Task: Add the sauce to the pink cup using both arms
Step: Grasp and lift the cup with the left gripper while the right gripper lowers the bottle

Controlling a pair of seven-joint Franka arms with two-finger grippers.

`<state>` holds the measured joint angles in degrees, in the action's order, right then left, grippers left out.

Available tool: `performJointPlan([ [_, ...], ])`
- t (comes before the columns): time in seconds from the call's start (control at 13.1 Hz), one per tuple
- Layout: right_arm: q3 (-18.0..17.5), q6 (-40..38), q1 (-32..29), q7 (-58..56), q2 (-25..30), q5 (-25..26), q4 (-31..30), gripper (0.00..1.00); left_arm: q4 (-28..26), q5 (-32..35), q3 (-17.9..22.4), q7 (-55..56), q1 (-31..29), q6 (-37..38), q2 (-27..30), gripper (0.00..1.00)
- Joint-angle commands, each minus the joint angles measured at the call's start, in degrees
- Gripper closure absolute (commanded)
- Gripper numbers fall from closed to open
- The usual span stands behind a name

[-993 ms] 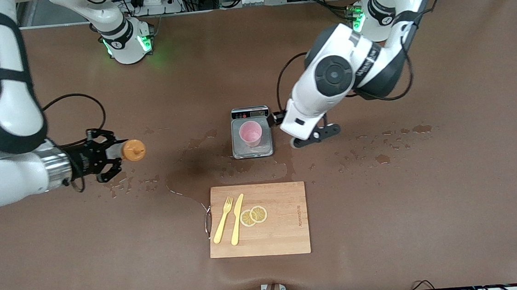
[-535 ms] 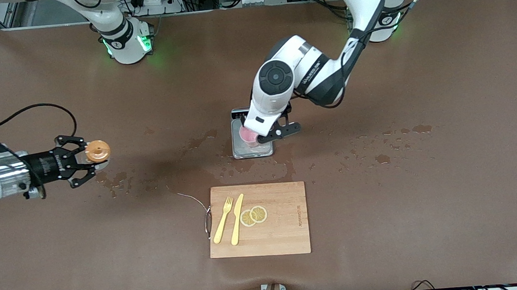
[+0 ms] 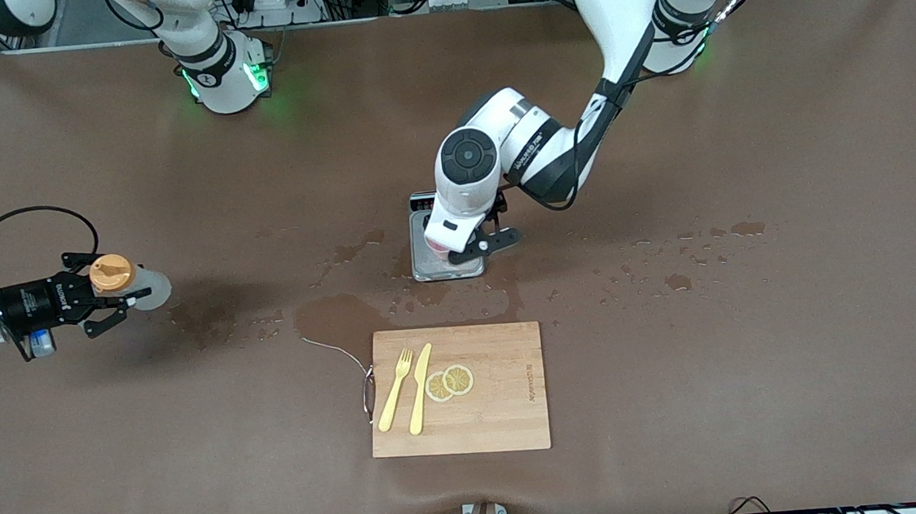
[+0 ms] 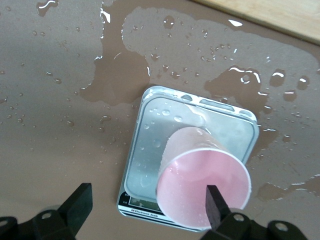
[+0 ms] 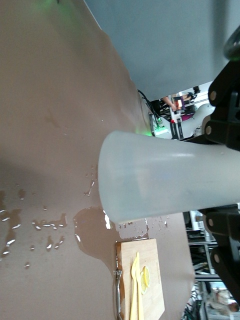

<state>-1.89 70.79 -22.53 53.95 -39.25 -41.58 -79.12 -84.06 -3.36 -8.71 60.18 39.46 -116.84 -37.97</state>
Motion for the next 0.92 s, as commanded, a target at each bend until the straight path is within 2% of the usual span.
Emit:
performJointPlan([
  [0.0,-1.01,-1.18,-3.30,-5.50,-3.71,-1.66,0.37,0.78,1.26,2.83,0.63,1.78,1.15,-0.67,-1.83,0.00],
  [0.23,-1.01,-0.92,-5.85,-12.45,-8.37,-1.66,0.37,0.76,1.17,4.32,0.89,5.88,2.37,-4.44,-3.33,0.00],
  [0.31,-1.01,-0.74,-6.29,-14.91,-9.86,-1.49,0.37,0.72,1.17,5.46,0.81,7.04,2.38,-4.71,-3.68,0.23],
  [0.38,-0.92,-0.66,-7.08,-17.37,-11.18,-1.31,0.37,0.72,1.17,5.56,0.80,7.14,2.47,-4.72,-3.77,0.66],
  [0.46,-0.92,-0.48,-7.52,-18.96,-12.15,-1.05,0.45,0.72,1.09,5.82,0.80,6.97,2.47,-4.72,-3.77,1.00],
  [0.84,-0.74,2.41,-8.93,-23.01,-15.15,0.01,0.46,0.72,1.26,5.82,0.80,6.88,2.12,-4.72,-3.07,1.00],
])
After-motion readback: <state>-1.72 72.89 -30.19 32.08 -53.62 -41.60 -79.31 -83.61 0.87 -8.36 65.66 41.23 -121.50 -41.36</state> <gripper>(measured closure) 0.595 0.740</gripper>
